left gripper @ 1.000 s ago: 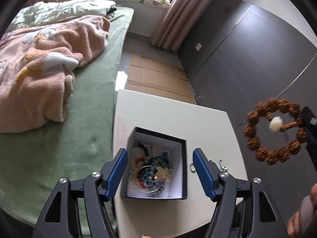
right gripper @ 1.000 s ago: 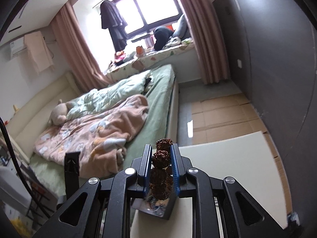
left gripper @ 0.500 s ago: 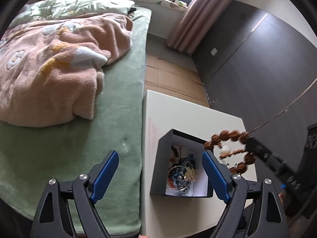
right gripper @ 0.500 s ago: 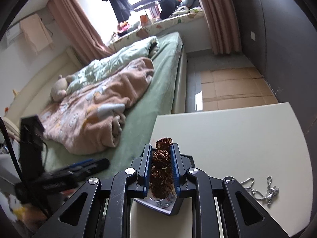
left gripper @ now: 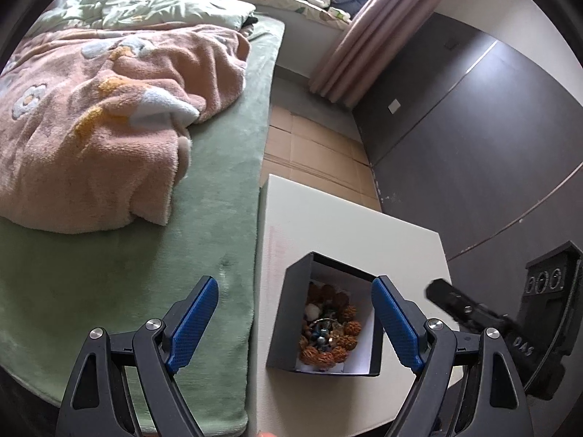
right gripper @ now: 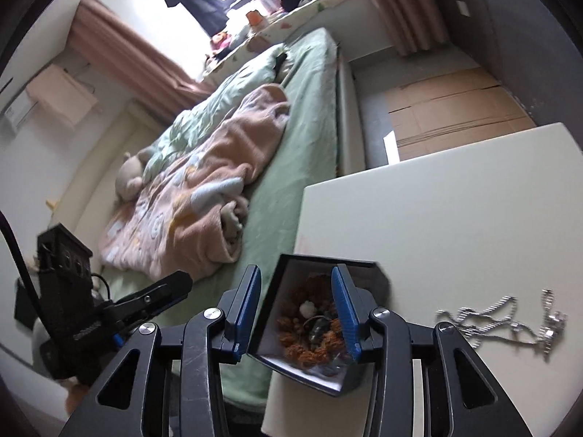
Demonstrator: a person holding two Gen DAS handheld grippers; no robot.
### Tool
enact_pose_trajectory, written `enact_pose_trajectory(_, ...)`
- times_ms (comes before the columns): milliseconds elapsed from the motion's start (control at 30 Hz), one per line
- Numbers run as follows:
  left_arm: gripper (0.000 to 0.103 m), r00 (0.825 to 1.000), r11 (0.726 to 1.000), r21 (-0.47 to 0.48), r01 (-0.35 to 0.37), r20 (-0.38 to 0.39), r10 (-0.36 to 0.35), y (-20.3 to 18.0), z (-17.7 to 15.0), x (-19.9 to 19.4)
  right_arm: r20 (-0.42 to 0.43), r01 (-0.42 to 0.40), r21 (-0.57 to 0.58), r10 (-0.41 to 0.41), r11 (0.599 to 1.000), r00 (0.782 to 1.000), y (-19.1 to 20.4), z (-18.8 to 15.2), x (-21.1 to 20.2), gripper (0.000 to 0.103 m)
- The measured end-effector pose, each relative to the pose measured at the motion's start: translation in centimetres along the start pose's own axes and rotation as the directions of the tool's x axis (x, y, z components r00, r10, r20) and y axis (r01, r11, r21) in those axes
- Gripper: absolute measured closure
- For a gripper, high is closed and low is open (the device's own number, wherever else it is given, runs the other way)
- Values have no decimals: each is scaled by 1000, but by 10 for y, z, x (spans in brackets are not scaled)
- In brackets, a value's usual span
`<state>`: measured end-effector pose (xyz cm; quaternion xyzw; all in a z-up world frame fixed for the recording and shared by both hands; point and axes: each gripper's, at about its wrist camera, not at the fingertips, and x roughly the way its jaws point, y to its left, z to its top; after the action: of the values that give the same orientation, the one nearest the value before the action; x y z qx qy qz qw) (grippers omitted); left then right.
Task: Organize jewelry
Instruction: 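Move both open grippers back to the silver chain pendant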
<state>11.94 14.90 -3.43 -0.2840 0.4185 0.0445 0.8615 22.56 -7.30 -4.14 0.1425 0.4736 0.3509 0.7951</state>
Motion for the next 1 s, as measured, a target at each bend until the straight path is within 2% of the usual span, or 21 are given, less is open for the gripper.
enact_pose_trajectory(267, 17, 1000, 998, 51, 21, 9, -21, -26, -7, 1, 58, 76, 10, -77, 997, 995, -18, -1, -49, 62)
enact_pose_trajectory(600, 17, 1000, 989, 148, 20, 8, -22, -68, -20, 9, 105, 186, 97, -196, 978, 975, -65, -17, -96, 61)
enact_pose_trajectory(667, 17, 1000, 986, 165, 22, 1, -22, -77, -22, 13, 103, 204, 117, -217, 972, 971, -74, -22, -101, 57)
enact_pose_trajectory(733, 17, 1000, 983, 181, 25, -2, -25, -85, -25, 16, 106, 218, 149, -234, 965, 966, -85, -29, -106, 45)
enact_pose_trajectory(867, 17, 999, 974, 222, 36, -13, -34, -103, -31, 23, 93, 228, 190, -249, 955, 964, -102, -38, -111, 44)
enact_pose_trajectory(967, 17, 999, 961, 274, 47, -33, -40, -122, -39, 32, 86, 231, 240, -257, 943, 963, -118, -47, -114, 25)
enact_pose_trajectory(1000, 17, 999, 956, 288, 48, -37, -39, -127, -42, 34, 82, 227, 255, -255, 940, 964, -122, -49, -115, 24)
